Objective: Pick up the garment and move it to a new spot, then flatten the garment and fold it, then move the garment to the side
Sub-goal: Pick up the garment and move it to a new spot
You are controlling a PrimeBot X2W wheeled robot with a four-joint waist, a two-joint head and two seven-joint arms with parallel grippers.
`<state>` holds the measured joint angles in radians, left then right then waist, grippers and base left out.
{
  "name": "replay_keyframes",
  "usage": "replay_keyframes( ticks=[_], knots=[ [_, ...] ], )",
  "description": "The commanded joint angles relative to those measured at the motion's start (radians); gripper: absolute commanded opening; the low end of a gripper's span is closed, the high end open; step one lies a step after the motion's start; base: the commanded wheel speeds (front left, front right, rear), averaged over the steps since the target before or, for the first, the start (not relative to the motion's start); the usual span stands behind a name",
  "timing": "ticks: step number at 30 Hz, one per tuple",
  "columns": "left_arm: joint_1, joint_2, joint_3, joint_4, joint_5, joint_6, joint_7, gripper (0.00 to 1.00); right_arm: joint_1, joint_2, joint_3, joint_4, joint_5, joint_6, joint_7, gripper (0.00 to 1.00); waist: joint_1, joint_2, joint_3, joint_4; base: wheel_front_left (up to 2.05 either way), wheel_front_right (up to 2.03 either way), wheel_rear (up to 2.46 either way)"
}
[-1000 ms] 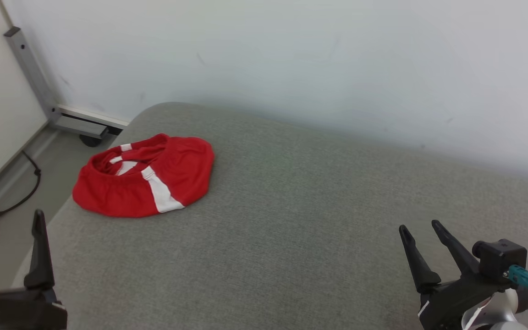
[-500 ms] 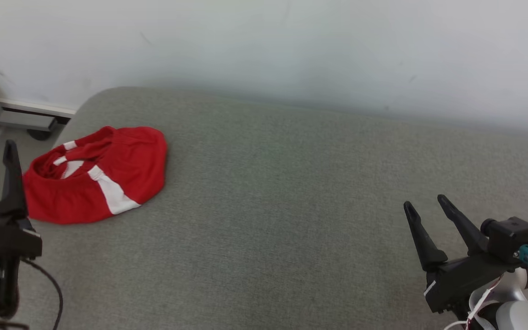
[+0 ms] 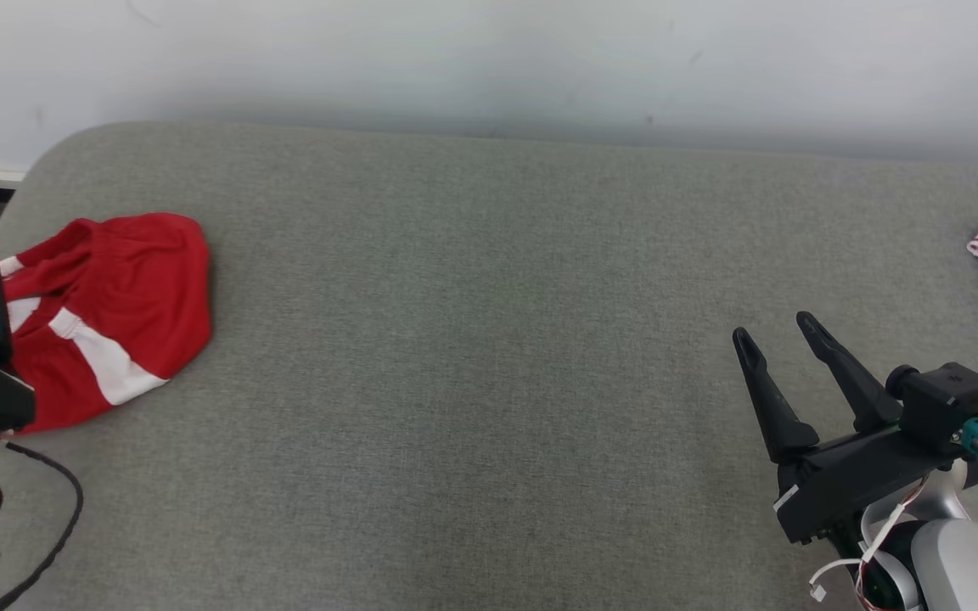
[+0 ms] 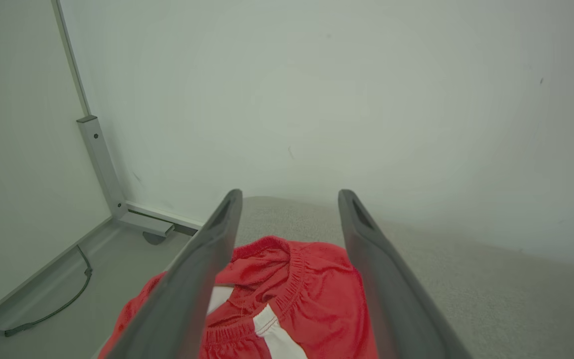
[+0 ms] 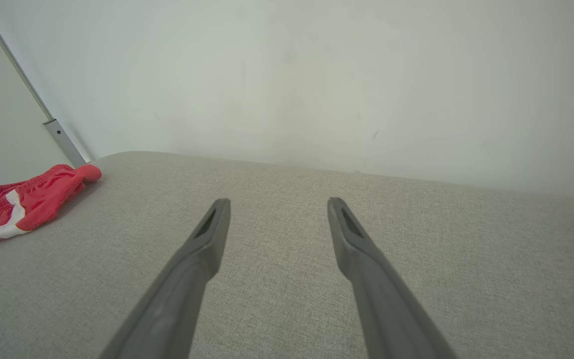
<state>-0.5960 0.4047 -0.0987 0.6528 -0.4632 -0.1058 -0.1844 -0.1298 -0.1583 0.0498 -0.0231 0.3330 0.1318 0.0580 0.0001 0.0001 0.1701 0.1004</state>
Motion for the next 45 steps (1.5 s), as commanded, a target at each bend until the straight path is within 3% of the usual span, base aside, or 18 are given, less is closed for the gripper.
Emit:
replay_keyframes(
  ticks=[1,13,31,43,44,45],
  knots=[
    [-0.016,0.010,-0.003,0.011,-0.007,-0.002,0.003,1.00,-0.013,-0.007,-0.001,-0.003,0.006,-0.002,-0.005,1.00,-0.0001,-0.0001,0.026,-0.026,0.00,0.00,0.00],
    [-0.140,0.040,-0.111,0.202,-0.060,-0.024,0.093,1.00,-0.051,-0.026,0.011,-0.011,0.010,-0.002,0.003,1.00,-0.0001,-0.0001,0.086,-0.063,0.00,0.00,0.00],
    [-0.216,0.117,-0.310,0.349,-0.191,-0.024,0.351,1.00,-0.071,-0.041,0.021,-0.017,0.013,-0.002,0.014,1.00,-0.0001,-0.0001,0.139,-0.112,0.00,0.00,0.00],
    [-0.213,0.079,-0.345,0.448,-0.278,-0.024,0.484,1.00,-0.069,-0.045,0.029,-0.029,0.003,-0.002,0.034,1.00,-0.0001,-0.0001,0.153,-0.121,0.00,0.00,0.00],
    [-0.210,0.072,-0.350,0.452,-0.287,-0.024,0.505,0.69,-0.068,-0.046,0.031,-0.029,0.002,-0.002,0.035,1.00,-0.0001,-0.0001,0.153,-0.120,0.00,0.00,0.00],
    [-0.210,0.068,-0.355,0.451,-0.291,-0.024,0.517,0.24,-0.067,-0.046,0.032,-0.030,0.001,-0.002,0.037,1.00,-0.0001,-0.0001,0.154,-0.119,0.00,0.00,0.00]
  ],
)
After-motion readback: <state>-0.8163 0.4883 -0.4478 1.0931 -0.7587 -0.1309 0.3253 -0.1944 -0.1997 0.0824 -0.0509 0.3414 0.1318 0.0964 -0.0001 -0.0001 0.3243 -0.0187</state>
